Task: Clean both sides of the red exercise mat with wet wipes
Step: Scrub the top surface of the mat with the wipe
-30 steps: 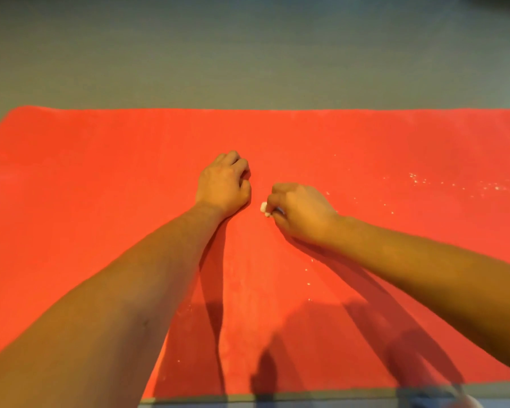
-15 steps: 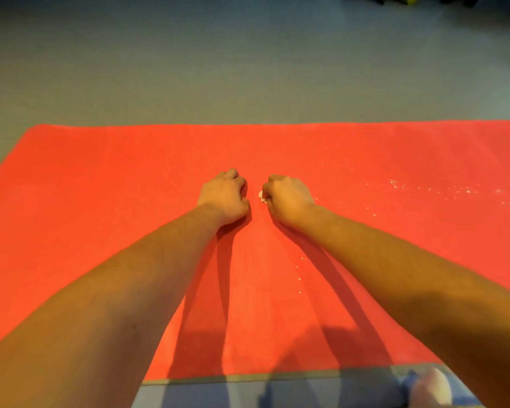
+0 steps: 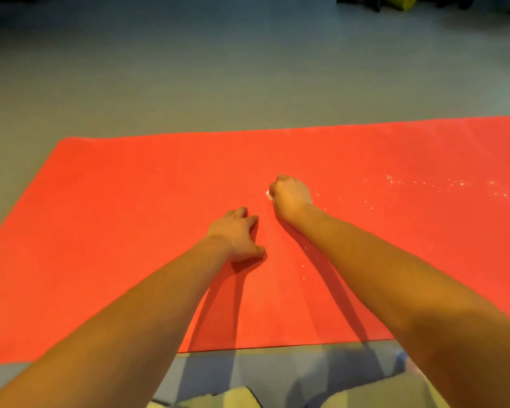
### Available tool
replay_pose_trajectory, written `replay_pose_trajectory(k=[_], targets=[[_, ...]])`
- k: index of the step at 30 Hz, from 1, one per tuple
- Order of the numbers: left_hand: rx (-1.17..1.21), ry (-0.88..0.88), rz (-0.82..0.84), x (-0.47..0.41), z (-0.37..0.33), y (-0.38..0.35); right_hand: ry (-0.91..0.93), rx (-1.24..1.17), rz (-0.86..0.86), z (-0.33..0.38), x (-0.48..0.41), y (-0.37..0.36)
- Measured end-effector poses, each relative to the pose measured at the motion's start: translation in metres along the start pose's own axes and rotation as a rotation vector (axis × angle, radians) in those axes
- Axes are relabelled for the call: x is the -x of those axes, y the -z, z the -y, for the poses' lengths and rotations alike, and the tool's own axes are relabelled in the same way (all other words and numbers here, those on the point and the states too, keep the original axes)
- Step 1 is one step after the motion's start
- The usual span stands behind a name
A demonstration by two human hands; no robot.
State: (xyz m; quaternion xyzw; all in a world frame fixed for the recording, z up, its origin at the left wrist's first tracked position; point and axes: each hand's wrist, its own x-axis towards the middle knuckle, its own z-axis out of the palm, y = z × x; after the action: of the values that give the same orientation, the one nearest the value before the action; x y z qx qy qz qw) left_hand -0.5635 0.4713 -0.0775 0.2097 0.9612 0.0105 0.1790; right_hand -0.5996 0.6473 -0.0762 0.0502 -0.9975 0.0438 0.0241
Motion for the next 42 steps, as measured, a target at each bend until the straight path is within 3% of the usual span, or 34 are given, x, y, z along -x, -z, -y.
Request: replay_pose_trajectory(k=[4,10,15,20,29,36,42], targets=[[0.045,-0.007,0.09,0.0,0.002,0.006,0.007,-0.006,0.036,0.003,0.01,0.001],[0.109,0.022,0.046,-0.001,0.0,-0.008,0.202,-0.078,0.012,0.003,0.075,-0.017],[0.134,0.034,0.054,-0.002,-0.005,-0.01,0.057,-0.083,-0.044,0.005,0.03,-0.016],[0.155,0.031,0.069,0.0,-0.004,-0.006,0.006,-0.046,0.044,0.006,0.005,-0.009],[0.187,0.038,0.035,-0.006,-0.001,-0.019,0.371,-0.132,0.109,0.004,0.127,-0.01],[0.214,0.043,0.028,-0.01,0.002,-0.023,0.155,0.004,0.067,0.005,0.05,-0.013],[0.195,0.064,0.053,-0.005,-0.005,-0.017,0.251,-0.044,0.113,0.009,0.109,-0.006]])
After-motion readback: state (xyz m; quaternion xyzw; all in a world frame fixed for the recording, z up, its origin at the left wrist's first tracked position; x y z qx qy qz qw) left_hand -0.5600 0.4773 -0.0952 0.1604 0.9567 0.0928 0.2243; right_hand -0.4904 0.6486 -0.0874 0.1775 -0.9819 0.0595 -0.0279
